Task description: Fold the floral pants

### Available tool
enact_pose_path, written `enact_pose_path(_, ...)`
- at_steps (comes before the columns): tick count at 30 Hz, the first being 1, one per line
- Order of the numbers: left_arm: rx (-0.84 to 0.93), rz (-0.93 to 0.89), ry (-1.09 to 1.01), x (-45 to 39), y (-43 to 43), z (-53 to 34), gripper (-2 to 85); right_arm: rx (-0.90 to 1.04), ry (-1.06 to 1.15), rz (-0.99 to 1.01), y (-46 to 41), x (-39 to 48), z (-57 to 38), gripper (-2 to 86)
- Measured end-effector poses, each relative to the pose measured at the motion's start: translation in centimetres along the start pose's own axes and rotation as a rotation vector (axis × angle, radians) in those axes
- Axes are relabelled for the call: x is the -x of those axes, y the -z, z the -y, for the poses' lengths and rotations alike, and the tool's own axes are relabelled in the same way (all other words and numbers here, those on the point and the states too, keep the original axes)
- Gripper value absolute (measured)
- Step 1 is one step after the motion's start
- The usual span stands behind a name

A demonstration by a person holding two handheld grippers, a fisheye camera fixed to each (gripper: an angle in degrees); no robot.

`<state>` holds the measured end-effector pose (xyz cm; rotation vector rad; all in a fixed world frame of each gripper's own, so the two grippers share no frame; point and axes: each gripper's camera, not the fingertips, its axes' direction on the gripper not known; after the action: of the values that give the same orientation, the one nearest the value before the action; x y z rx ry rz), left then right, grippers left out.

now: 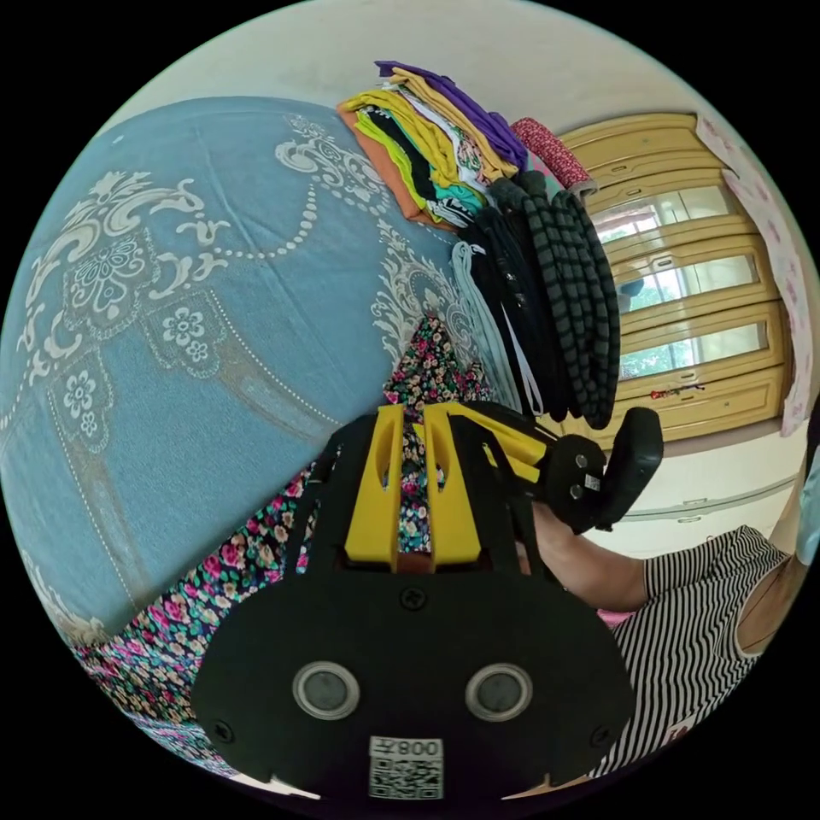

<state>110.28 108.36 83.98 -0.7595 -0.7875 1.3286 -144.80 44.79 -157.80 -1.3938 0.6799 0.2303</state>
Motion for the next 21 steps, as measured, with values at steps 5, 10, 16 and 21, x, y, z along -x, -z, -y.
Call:
enact_pose_path(5,0.010,0.007,0.028,-0.3,0.6,1.5,3.4,0.004,-0.061,0.035,-1.1,-0.4,-1.7,1.9)
enact_pose_path(10,0.014,0.003,0.034,-1.1,1.1,3.7,3.5,-0.073,-0.165,0.145,0.8,-3.3,-4.9,0.5)
enact_pose_path(16,0.024,-0.044,-0.035,-4.3,1.1,8.5,4.7,-0.234,-0.352,0.294,5.0,-8.5,-11.1,0.2)
enact_pose_path(21,0.083,-0.036,-0.094,-7.5,-0.8,13.9,6.4,-0.293,-0.476,0.371,5.9,-12.1,-16.5,0.1)
